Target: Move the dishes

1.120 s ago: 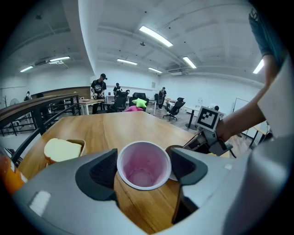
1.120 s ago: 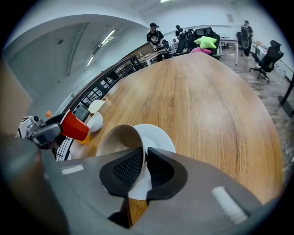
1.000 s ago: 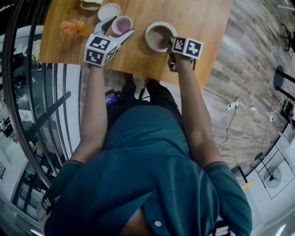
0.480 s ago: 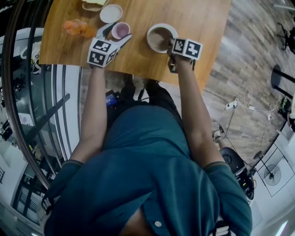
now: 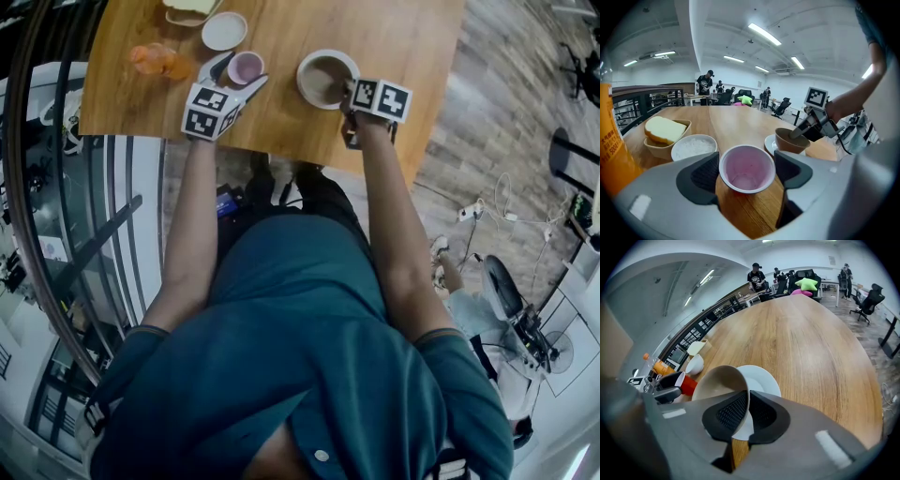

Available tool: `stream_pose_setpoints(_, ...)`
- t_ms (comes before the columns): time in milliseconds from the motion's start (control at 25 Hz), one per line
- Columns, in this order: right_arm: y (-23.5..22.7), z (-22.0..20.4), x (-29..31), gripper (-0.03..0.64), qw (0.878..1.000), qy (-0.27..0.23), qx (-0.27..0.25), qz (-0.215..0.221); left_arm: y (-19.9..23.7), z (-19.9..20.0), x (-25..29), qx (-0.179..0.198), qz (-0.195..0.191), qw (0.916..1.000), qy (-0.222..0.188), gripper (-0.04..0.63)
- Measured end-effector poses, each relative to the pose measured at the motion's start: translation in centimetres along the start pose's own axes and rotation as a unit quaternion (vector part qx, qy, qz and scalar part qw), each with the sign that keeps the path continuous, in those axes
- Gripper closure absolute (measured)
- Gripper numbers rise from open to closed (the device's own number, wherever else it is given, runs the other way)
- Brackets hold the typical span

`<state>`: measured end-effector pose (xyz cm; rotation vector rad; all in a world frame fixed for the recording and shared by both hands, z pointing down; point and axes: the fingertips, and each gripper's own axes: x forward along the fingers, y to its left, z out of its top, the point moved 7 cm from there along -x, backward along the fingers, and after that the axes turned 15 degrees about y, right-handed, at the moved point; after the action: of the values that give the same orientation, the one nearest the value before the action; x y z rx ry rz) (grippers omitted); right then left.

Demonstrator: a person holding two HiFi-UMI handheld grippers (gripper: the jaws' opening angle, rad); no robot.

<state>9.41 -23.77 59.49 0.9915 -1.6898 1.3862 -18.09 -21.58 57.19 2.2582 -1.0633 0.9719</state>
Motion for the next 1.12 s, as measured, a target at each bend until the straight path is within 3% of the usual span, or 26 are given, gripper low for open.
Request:
stream_pose_setpoints(680,-0.7,1.4,-3.9,0.592,0.999,-0.036,-0.002,0.008,-0.3,1.0,-1.3,0.008,0.002,0.9999,-0.013,0.204)
stream_pose_setpoints(1120,-2.4,2.2,-7.6,0.592,0.997,-0.076,0.006,0.006,-1.4,3.1,-4.3,0.027,0.012,0.9978,-0.059,0.21)
